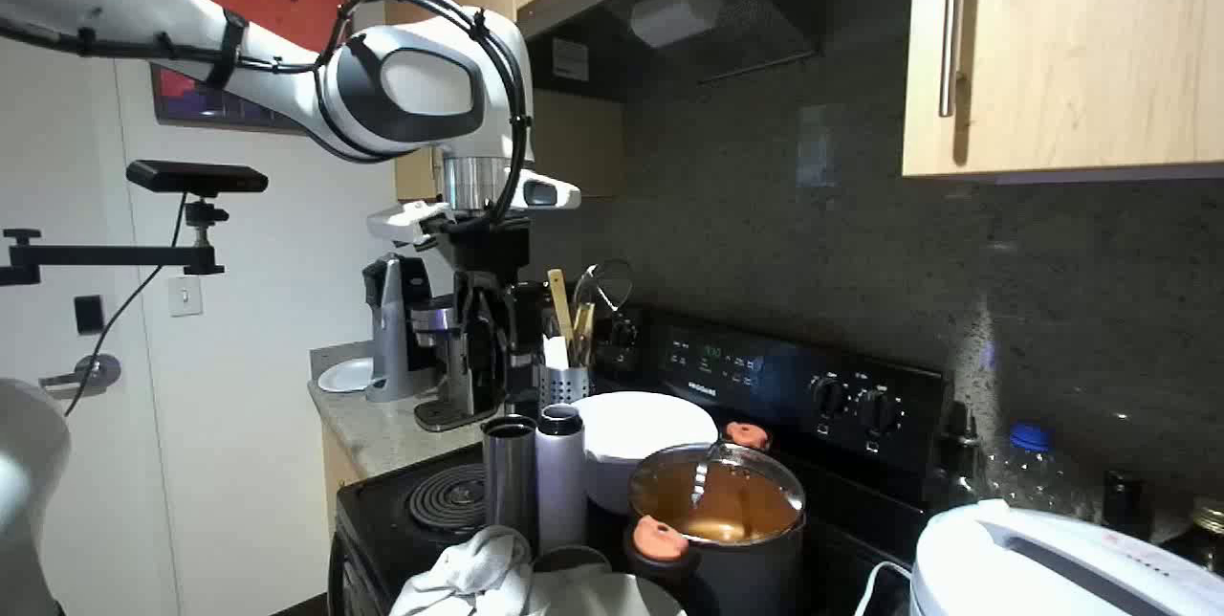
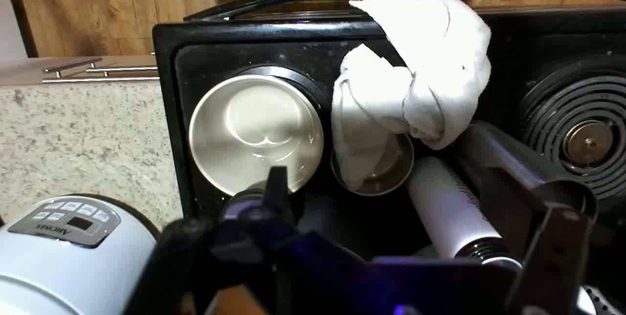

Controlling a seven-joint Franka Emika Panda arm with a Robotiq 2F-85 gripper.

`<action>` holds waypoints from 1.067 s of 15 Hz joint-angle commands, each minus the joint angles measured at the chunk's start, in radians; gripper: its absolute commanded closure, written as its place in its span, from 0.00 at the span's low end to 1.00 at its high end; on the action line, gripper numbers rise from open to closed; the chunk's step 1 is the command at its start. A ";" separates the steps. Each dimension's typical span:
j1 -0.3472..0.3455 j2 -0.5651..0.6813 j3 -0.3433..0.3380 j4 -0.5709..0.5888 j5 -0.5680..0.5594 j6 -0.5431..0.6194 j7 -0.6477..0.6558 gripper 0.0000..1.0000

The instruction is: Turn the pot clockwise

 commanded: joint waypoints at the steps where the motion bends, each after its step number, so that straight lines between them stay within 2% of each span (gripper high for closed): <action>1: 0.000 0.000 0.000 0.002 0.000 -0.002 0.000 0.00; 16: -0.005 0.017 0.000 0.011 -0.015 0.012 -0.007 0.00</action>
